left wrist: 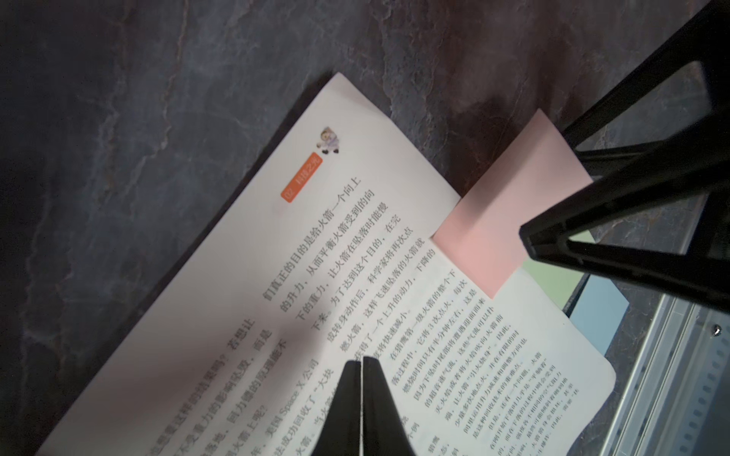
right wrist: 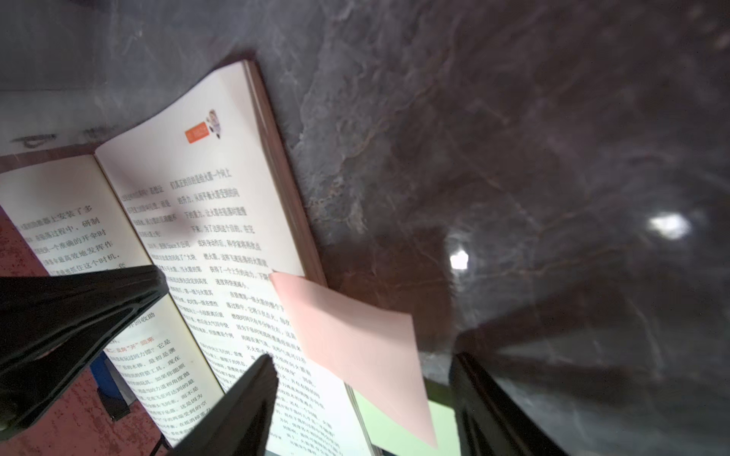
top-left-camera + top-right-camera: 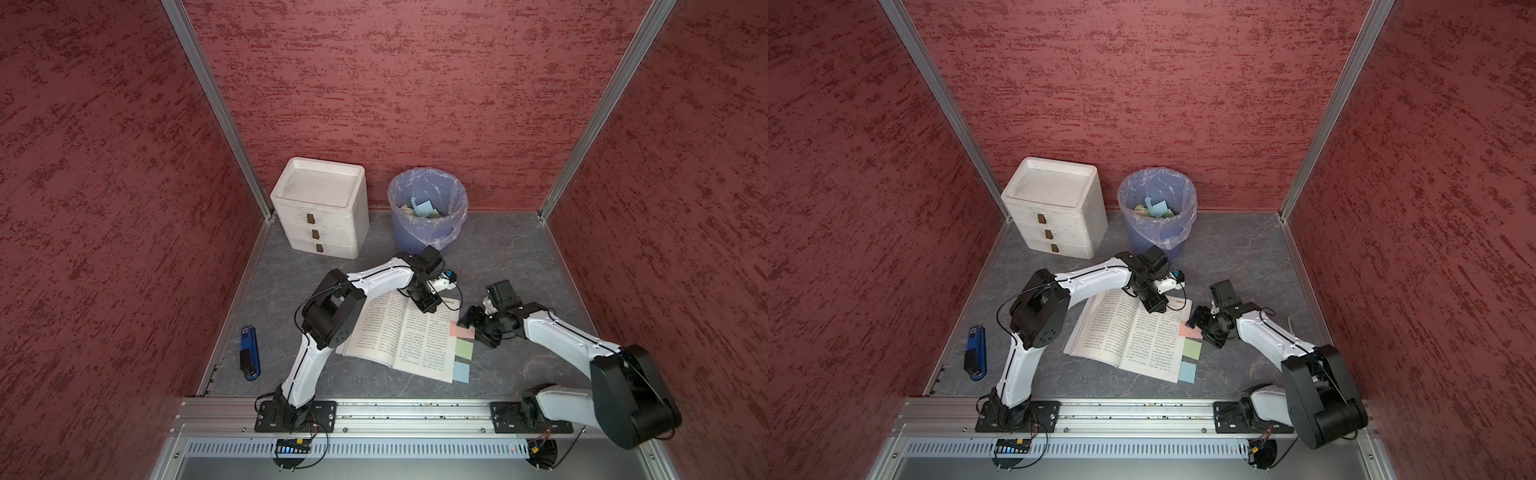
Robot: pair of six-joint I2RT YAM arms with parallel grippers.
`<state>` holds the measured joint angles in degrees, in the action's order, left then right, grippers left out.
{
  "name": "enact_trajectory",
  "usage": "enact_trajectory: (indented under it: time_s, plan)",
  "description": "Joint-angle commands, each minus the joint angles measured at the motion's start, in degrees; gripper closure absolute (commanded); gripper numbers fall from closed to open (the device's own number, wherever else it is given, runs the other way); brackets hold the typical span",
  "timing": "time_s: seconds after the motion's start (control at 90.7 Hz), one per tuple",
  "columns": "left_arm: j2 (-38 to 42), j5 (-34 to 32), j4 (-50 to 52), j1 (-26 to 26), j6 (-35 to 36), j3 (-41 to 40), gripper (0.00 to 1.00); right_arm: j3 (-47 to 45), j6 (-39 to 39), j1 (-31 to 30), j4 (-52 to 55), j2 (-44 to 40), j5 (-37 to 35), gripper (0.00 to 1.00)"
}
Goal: Peel off the used sticky note
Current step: Tear off the note from the book.
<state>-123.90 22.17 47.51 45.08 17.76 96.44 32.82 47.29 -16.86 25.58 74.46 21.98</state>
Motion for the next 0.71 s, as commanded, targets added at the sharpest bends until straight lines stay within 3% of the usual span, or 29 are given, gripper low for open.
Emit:
enact_trajectory:
  time_s: [0.0, 0.11, 0.694]
  plan:
    - [-1.9, 0.2, 0.0, 0.5, -0.5, 3.1, 0.93, -0.2, -0.9, 0.6, -6.0, 0.0, 1.9, 0.36]
    - [-4.2, -0.3, 1.1, 0.8, -0.3, 5.9, 0.93, 0.2, -1.7, 0.7, -6.2, -0.8, 3.0, 0.46]
    - [-15.5, -0.7, 6.1, 3.7, 0.5, 21.7, 0.94, 1.3, -6.4, 0.7, 2.3, -4.8, -3.1, 0.74]
